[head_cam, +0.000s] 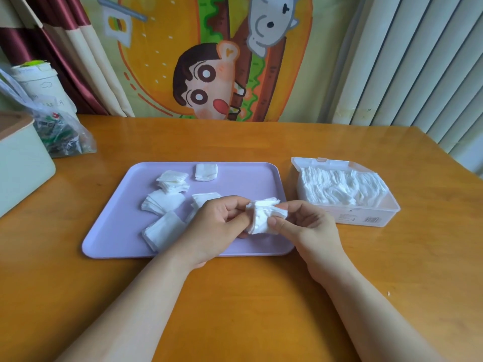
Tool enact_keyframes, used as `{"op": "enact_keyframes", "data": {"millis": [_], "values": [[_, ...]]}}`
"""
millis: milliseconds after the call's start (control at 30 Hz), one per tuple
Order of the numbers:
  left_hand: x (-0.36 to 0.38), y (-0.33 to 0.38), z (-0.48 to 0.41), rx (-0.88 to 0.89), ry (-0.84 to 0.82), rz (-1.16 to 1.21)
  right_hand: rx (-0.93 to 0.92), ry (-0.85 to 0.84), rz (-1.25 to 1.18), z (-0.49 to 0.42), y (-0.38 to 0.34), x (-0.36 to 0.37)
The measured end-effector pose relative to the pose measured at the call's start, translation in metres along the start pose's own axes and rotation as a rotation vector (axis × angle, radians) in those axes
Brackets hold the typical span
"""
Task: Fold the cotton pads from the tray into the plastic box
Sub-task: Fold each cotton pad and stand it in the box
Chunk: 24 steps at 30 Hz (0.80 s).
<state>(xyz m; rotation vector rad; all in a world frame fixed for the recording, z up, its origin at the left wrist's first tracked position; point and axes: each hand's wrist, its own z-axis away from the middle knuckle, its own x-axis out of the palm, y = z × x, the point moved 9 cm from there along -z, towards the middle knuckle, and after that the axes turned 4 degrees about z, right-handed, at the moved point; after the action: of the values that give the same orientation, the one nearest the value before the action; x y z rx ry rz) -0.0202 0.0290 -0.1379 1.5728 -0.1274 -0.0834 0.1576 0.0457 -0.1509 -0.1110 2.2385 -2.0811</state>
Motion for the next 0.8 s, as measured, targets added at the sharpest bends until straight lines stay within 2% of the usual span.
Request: {"op": "enact_keyframes", "data": {"millis": [267, 400, 667, 800], "values": [[-0.003, 0.001, 0.000, 0.009, 0.038, 0.001, -0.013, -0.039, -0.025, -0.002, 0.003, 0.003], [0.002, 0.001, 0.001, 0.017, -0.013, -0.032, -0.035, -0.036, -0.026, -0.004, 0.004, 0.003], [-0.002, 0.002, 0.001, 0.021, -0.039, -0.030, -0.214, -0.087, 0.221, 0.001, -0.012, 0.008], [-0.007, 0.003, 0.000, 0.020, -0.009, -0.014, -0.186, -0.052, 0.141, 0.002, -0.013, 0.005]]}}
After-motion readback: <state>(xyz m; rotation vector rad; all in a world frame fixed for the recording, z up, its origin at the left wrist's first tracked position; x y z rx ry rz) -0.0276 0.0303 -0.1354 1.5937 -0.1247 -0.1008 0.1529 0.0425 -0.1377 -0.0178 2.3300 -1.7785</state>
